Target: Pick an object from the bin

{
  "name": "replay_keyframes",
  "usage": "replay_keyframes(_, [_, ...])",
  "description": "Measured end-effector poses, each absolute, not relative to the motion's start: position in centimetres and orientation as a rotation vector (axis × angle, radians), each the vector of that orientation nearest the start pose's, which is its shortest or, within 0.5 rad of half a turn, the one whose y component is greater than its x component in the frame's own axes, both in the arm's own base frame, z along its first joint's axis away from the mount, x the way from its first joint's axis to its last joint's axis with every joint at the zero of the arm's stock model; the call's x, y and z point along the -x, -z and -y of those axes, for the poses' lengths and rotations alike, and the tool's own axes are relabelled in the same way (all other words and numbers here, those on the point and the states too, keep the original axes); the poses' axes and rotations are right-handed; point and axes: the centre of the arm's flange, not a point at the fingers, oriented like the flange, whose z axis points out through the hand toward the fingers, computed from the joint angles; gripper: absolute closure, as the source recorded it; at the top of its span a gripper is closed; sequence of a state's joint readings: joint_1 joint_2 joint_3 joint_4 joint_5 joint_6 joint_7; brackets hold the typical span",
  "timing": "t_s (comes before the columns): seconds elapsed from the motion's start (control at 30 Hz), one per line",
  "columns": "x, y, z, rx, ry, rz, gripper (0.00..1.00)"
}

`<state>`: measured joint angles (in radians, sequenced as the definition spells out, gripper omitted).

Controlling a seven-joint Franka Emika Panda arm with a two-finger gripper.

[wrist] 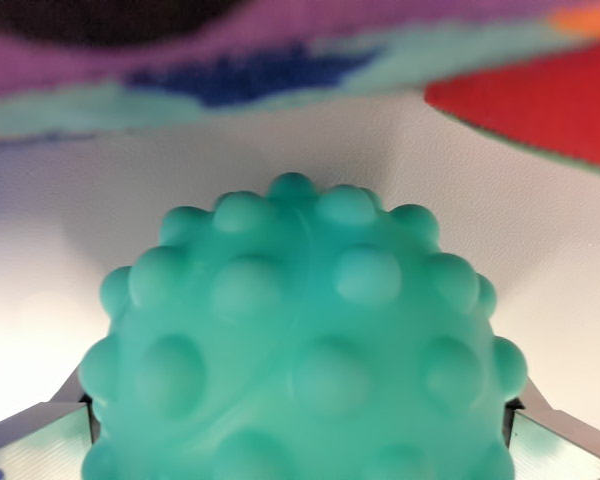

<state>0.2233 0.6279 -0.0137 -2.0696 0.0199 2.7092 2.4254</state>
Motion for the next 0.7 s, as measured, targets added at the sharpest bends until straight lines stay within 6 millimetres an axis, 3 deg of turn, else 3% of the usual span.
replay_keyframes(0.3, [-56.9, -12.8, -12.0, 1.375, 0.004, -2.810, 1.00])
replay_keyframes(0.7, [-56.9, -15.9, -12.0, 1.374, 0.002, -2.811, 1.00])
